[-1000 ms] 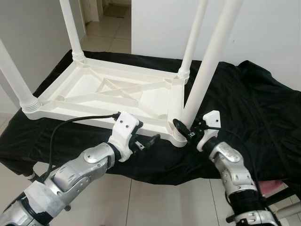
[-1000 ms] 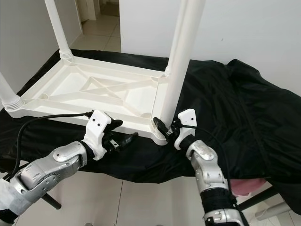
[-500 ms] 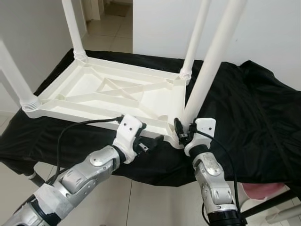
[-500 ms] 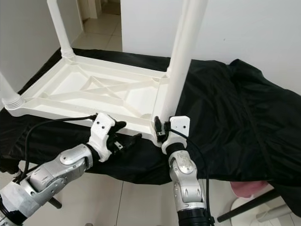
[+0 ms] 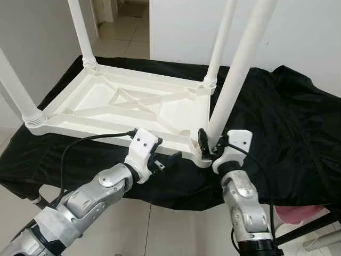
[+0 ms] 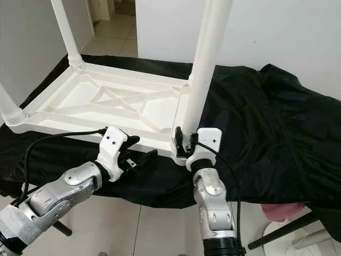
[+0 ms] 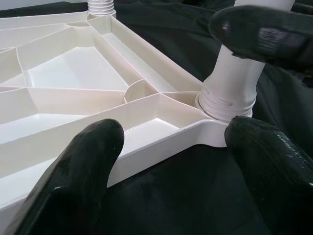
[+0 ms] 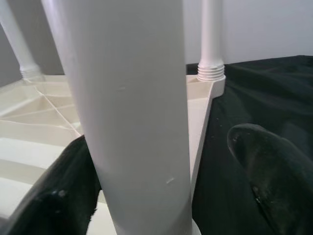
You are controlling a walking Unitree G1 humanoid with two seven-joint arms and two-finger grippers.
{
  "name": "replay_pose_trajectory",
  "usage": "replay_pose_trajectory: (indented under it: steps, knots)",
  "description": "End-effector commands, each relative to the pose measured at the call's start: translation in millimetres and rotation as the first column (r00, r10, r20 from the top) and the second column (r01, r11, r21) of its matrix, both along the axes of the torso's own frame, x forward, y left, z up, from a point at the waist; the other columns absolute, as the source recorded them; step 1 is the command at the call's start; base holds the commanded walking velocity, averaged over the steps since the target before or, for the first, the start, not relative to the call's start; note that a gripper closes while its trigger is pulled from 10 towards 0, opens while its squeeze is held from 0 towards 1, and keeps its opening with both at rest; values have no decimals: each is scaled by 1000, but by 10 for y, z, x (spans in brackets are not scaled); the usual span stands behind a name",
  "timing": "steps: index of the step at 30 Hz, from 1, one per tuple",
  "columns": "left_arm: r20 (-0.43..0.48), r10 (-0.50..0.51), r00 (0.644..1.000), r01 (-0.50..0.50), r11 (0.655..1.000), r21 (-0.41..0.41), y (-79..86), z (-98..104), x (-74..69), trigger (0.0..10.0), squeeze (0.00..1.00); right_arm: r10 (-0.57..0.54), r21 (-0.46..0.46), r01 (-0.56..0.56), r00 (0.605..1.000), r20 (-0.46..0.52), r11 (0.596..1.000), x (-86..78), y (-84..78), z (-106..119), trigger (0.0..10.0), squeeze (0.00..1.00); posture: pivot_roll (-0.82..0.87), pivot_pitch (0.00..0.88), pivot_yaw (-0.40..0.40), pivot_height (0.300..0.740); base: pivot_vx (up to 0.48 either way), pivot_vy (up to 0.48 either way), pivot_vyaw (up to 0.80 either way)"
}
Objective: Building children table
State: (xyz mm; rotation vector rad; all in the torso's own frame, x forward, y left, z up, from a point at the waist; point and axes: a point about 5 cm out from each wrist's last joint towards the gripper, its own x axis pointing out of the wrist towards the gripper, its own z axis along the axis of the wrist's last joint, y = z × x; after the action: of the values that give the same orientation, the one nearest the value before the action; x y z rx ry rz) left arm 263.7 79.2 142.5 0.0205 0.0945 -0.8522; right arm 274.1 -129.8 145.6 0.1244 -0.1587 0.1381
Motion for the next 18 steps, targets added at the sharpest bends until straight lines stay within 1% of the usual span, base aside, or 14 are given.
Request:
replay_pose_trajectory:
  steps: [1, 2, 3, 4, 5, 7, 8, 9, 10, 11, 12, 14, 17, 18]
  knots:
    - [10, -432, 902, 432, 902, -14, -95, 57, -163, 10000, 0, 36, 8, -36, 999, 7, 999, -21, -31, 15, 10000, 1000, -36, 0, -18, 740, 0, 0, 0]
    - [13, -432, 902, 432, 902, -15, -97, 65, -161, 10000, 0, 89, -2, -89, 996, 8, 996, -24, -58, 16, 10000, 953, -39, 0, -17, 740, 0, 0, 0]
    - [14, -433, 901, 433, 901, -15, -98, 70, -160, 10000, 0, 125, -10, -125, 992, 8, 992, -27, -76, 18, 10000, 953, -39, 0, -17, 740, 0, 0, 0]
    - [14, -433, 901, 433, 901, -15, -98, 70, -160, 10000, 0, 125, -10, -125, 992, 8, 992, -27, -76, 18, 10000, 953, -39, 0, -17, 740, 0, 0, 0]
    - [16, -434, 901, 434, 901, -15, -103, 74, -160, 10000, 0, 176, -10, -176, 984, 5, 984, -26, -90, 14, 10000, 0, -41, 0, -17, 740, 0, 0, 0]
    - [19, -437, 899, 437, 899, -12, -112, 80, -155, 10000, 0, 244, -17, -244, 970, 0, 970, -16, -110, 8, 10000, 0, -41, 0, -16, 740, 0, 0, 0]
    - [22, -442, 897, 442, 897, -10, -117, 85, -156, 10000, 0, 303, -39, -303, 953, -8, 952, 10, -129, -11, 10000, 0, -43, 0, -16, 740, 0, 0, 0]
    - [22, -442, 897, 442, 897, -10, -117, 85, -156, 10000, 0, 303, -39, -303, 953, -8, 952, 10, -129, -11, 10000, 0, -43, 0, -16, 740, 0, 0, 0]
    - [24, -446, 895, 446, 895, -10, -123, 92, -157, 10000, 0, 350, -63, -350, 937, -17, 935, 40, -145, -33, 10000, 0, -41, 0, -16, 740, 0, 0, 0]
    - [25, -450, 893, 450, 893, -9, -132, 101, -155, 10000, 0, 445, -76, -448, 894, -49, 891, 69, -153, -93, 10000, 0, -39, 0, -19, 740, 0, 0, 0]
    - [24, -453, 891, 453, 891, -6, -134, 101, -156, 10000, 0, 470, -98, -474, 880, -63, 875, 74, -151, -125, 10000, 0, -39, 0, -19, 740, 0, 0, 0]
    - [23, -455, 890, 455, 890, -4, -136, 100, -155, 10000, 0, 484, -115, -489, 872, -72, 865, 77, -151, -145, 10000, 0, -37, 0, -21, 740, 0, 0, 0]
    - [22, -460, 888, 460, 888, 4, -140, 89, -160, 10000, 0, 535, -94, -544, 838, -105, 834, 146, -156, -238, 10000, 0, -36, 0, -22, 740, 0, 0, 0]
    - [22, -460, 888, 460, 888, 4, -140, 89, -160, 10000, 0, 535, -94, -544, 838, -105, 834, 146, -156, -238, 10000, 0, -36, 0, -22, 740, 0, 0, 0]
